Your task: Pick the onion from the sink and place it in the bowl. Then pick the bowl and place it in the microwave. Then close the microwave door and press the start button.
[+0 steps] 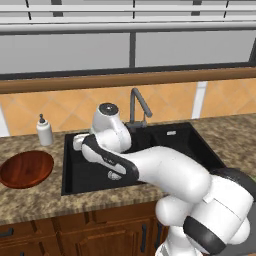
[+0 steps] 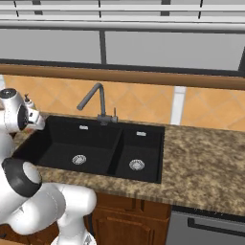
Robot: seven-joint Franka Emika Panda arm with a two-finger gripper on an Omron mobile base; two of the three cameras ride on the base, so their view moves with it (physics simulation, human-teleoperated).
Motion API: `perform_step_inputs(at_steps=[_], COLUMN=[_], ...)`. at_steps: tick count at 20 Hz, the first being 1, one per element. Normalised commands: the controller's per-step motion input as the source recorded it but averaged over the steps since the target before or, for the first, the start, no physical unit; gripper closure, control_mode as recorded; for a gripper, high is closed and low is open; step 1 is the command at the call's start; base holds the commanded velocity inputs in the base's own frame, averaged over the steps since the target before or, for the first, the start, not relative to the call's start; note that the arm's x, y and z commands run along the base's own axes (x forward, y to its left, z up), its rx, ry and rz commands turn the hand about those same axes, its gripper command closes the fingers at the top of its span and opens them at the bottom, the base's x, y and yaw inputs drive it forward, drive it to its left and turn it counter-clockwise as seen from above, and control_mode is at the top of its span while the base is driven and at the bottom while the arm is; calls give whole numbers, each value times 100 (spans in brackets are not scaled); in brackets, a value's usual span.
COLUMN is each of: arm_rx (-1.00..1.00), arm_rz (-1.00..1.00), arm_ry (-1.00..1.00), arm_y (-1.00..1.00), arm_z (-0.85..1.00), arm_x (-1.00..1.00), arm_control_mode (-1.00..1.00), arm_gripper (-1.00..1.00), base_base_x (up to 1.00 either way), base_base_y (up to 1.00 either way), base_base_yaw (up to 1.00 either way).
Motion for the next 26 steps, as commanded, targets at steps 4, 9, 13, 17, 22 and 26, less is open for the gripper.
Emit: perform_step_inputs(at_steps=[4,9,13,17,22,26], arm_rx=[-16,-15,-15,-14,-7,0], arm_rz=[0,0,0,0,0,0], arm_ry=[3,2,0,0,1,4], arm_y=[100,100,100,93,65,47], arm_z=[0,-3,-20,-26,-12,0], arm_x=[12,7,1,0,0,26], arm_control_mode=[-100,-100,-100,-100,-100,-100], arm_gripper=[100,100,100,100,100,100], base_base_x=[0,0,0,0,0,0], base_base_y=[0,0,0,0,0,0], base_base_yaw=[0,0,0,0,0,0])
